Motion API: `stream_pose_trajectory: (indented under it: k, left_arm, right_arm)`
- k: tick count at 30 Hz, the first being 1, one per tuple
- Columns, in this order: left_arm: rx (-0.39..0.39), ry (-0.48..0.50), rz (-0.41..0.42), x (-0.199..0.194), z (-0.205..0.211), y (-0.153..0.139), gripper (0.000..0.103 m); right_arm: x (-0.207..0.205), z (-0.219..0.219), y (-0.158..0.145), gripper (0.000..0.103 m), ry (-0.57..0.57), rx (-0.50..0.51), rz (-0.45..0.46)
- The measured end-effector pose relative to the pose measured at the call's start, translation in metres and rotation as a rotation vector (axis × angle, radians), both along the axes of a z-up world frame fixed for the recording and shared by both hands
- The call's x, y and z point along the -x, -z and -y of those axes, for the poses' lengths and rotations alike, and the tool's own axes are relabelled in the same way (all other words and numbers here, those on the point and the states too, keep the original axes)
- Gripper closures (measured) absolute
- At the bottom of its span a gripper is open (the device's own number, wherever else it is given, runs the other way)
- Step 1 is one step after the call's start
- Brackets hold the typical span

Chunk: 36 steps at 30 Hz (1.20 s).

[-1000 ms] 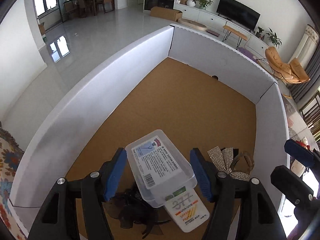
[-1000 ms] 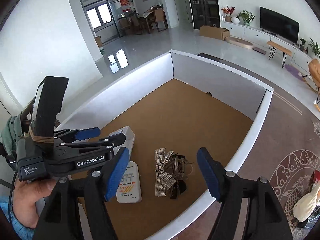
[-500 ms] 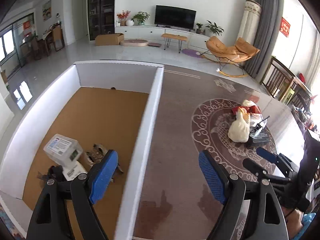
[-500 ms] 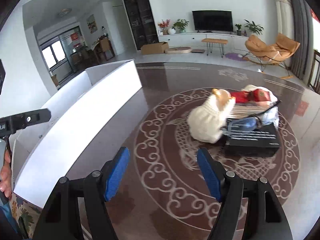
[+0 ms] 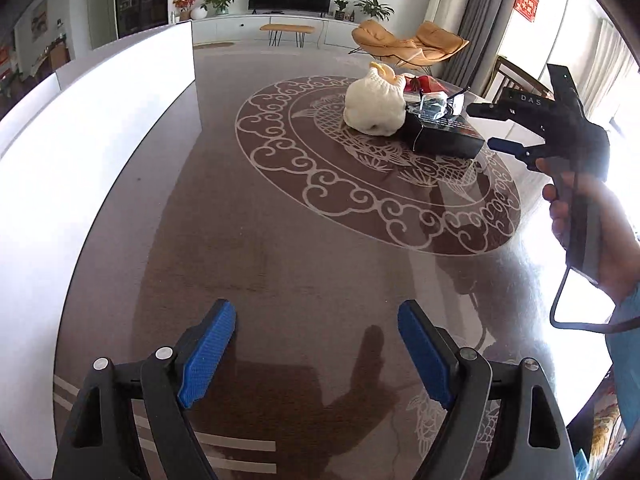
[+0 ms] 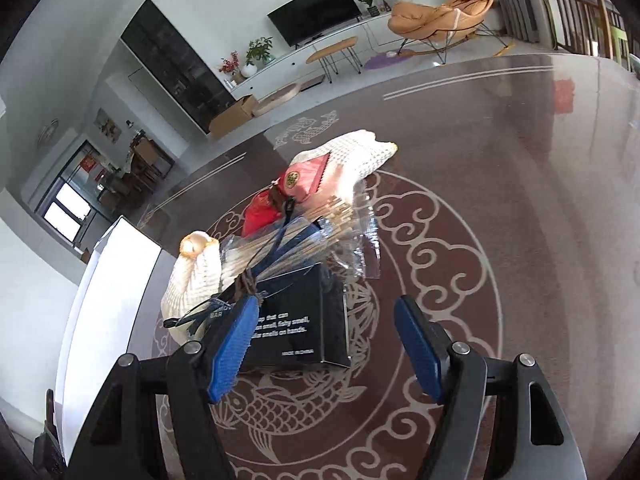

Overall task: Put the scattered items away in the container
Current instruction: 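Withdraw both open tools from the box back over the table, then lower the left tool onto the black odor removing bar box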

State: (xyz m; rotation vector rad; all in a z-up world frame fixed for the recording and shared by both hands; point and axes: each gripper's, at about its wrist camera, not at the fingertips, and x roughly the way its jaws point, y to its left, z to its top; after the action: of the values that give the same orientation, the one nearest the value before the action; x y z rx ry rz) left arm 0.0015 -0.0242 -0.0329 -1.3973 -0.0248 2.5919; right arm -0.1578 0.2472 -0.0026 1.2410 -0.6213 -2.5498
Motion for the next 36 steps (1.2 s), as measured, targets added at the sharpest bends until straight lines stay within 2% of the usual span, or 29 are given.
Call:
stream_pose_trajectory:
  k: [3,4,5,6,7,8,10,15,17,21,23,27,29,32,34,36]
  left_arm:
    - [-0.019,-0.038,0.000,0.000,0.014,-0.002,0.020]
    - [-0.033,-0.057,0.002,0.000,0.021,-0.001,0.020]
    - [-0.045,-0.075,0.001,-0.001,0.027,-0.001,0.020]
    - [-0.055,-0.091,-0.003,-0.002,0.032,-0.001,0.020]
    - [-0.064,-0.107,-0.010,-0.002,0.037,-0.001,0.020]
    - [-0.071,-0.120,-0.015,-0.002,0.040,-0.001,0.020]
    - [-0.089,-0.132,-0.014,0.000,0.043,0.000,0.020]
    - [-0.069,-0.102,-0.022,-0.002,0.035,0.001,0.020]
    - [-0.045,-0.076,-0.030,-0.002,0.031,0.002,0.020]
    - [0.012,0.011,-0.045,0.014,0.017,-0.001,0.020]
    - [0.024,0.021,-0.042,0.028,0.013,-0.005,0.020]
    - [-0.084,0.034,-0.027,0.061,0.006,-0.019,0.020]
    - [-0.076,0.081,-0.025,0.082,-0.006,-0.024,0.020]
    - [-0.035,0.146,0.019,0.111,-0.021,-0.022,0.020]
    - [-0.033,0.131,0.038,0.119,-0.020,-0.022,0.020]
    - [-0.093,0.097,0.037,0.122,-0.013,-0.025,0.020]
  right_arm:
    - [0.002,0.033,0.005,0.029,-0.162,0.026,0.022]
    - [-0.002,0.043,0.006,0.029,-0.283,0.113,0.048]
    - [-0.009,0.055,0.010,0.029,-0.448,0.258,0.094]
    - [-0.020,0.069,0.009,0.030,-0.600,0.353,0.139]
    - [-0.035,0.081,0.002,0.031,-0.695,0.323,0.138]
    - [-0.049,0.090,-0.007,0.031,-0.739,0.231,0.109]
    - [-0.061,0.095,-0.017,0.031,-0.716,0.082,0.071]
    - [-0.070,0.073,-0.013,0.030,-0.442,-0.218,0.019]
    - [-0.076,0.068,-0.003,0.030,-0.373,-0.285,0.027]
    - [-0.103,0.063,0.006,0.030,-0.298,-0.330,0.035]
    - [-0.119,0.058,0.013,0.030,-0.277,-0.335,0.020]
    - [-0.142,0.058,0.020,0.030,-0.258,-0.349,0.002]
    - [-0.144,0.060,0.026,0.030,-0.252,-0.357,-0.019]
    - [-0.149,0.061,0.026,0.030,-0.249,-0.370,-0.044]
    - [-0.151,0.064,0.029,0.030,-0.249,-0.387,-0.065]
    - [-0.149,0.067,0.029,0.029,-0.250,-0.408,-0.067]
